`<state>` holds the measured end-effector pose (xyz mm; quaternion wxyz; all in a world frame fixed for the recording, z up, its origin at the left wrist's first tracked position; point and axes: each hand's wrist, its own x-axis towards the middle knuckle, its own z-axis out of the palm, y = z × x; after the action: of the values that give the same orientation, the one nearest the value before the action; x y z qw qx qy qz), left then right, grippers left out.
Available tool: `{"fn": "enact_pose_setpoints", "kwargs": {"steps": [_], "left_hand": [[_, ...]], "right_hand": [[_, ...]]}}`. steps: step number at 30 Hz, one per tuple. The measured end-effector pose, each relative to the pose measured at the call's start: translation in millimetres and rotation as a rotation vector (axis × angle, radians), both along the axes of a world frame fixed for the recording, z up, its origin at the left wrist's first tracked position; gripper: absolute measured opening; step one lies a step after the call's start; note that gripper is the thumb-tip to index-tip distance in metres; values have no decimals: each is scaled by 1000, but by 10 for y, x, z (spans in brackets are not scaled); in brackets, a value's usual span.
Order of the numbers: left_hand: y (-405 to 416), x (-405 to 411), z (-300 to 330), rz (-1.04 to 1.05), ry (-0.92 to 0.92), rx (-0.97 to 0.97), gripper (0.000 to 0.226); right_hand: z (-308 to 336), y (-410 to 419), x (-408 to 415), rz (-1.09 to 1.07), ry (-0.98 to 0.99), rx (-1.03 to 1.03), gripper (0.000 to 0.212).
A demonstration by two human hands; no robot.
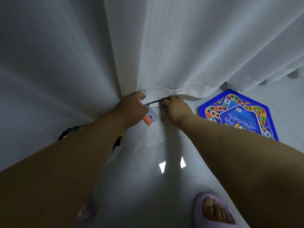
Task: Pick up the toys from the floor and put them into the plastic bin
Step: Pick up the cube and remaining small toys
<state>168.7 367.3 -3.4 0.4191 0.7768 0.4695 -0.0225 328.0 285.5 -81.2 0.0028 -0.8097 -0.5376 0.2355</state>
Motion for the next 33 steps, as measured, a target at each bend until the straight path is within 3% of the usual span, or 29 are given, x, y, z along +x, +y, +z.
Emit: {"fn": "enact_pose_setpoints", "kwargs": {"steps": [5, 17, 22, 26, 28, 32, 33], "left_hand": [[7, -10, -7, 4, -17, -11, 47], [-129, -74, -255, 117, -82, -206, 28], [-828, -354, -544, -31, 220, 0, 47], [-1112, -618, -699, -26, 250, 139, 40], [-1138, -763, -742, -65, 174, 150, 29], [-1149, -1081, -761, -173, 144, 158, 3], [-1163, -1149, -760, -175, 130, 157, 7]], "right_hand": [[2, -54, -33, 30, -71, 86, 39], [-137, -304, -73, 32, -118, 338, 16], [-153, -543, -120, -132, -70, 135, 32], [-65, -886, -473, -281, 64, 336, 26], [-6, -1131, -750, -139, 86, 461, 24], [-18, -1614, -1374, 580, 115, 455, 27], [-53, -1736, -1545, 743, 129, 445, 33]]}}
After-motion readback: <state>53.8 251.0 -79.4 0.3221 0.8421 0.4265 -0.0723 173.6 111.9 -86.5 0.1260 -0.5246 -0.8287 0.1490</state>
